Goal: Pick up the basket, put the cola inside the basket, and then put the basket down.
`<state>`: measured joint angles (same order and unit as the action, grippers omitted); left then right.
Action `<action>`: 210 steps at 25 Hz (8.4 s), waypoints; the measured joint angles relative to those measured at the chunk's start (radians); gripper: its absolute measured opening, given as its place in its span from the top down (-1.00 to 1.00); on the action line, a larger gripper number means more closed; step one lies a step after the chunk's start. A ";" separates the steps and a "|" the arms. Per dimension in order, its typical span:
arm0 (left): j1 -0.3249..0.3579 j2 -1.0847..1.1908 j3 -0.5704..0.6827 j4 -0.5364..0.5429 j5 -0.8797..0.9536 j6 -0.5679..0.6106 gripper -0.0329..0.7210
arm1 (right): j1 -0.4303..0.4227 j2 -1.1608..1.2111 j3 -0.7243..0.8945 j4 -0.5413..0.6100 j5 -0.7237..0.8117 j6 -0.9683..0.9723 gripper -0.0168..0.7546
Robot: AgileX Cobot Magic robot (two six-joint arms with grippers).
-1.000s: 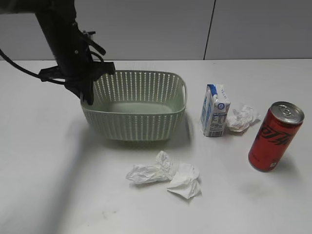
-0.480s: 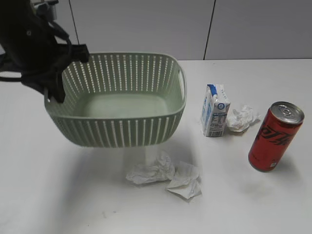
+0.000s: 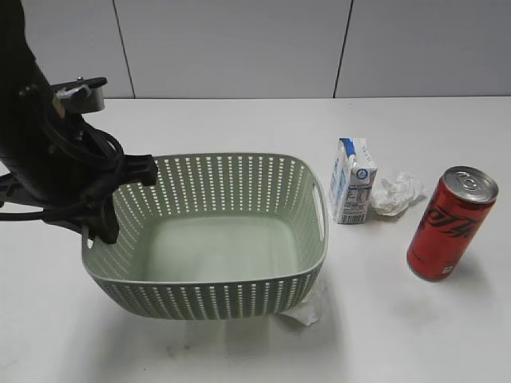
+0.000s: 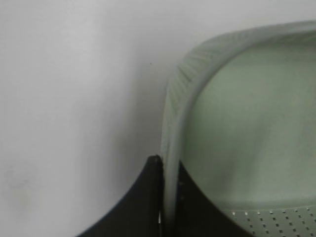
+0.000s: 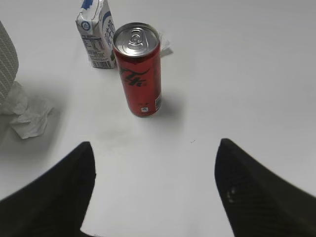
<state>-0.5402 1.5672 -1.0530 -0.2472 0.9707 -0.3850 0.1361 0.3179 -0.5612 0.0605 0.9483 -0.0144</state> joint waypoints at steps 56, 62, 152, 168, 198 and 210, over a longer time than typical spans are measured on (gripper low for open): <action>-0.086 -0.003 0.000 0.006 -0.101 -0.004 0.91 | 0.099 1.150 -0.424 -0.061 -0.165 0.004 -0.67; -0.086 -0.003 0.000 0.006 -0.106 -0.005 0.91 | 0.099 1.237 -0.424 -0.042 -0.164 0.014 -0.67; 0.085 0.123 -0.264 -0.027 0.086 0.086 0.91 | 0.073 1.127 -0.917 -0.061 0.249 -0.103 -0.58; 0.155 0.560 -0.723 -0.042 0.159 0.131 0.91 | 0.031 0.468 -0.297 0.022 0.147 -0.119 -0.58; 0.249 0.564 -0.881 0.051 0.244 0.239 -0.73 | 0.031 0.166 -0.230 0.024 0.121 -0.075 -0.58; 0.263 0.197 -0.611 0.321 0.245 0.239 -0.64 | 0.031 0.127 0.086 0.005 -0.095 -0.094 -0.58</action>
<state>-0.2777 1.7642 -1.6639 0.0733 1.2160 -0.1455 0.1675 0.4448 -0.4748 0.0657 0.8528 -0.1084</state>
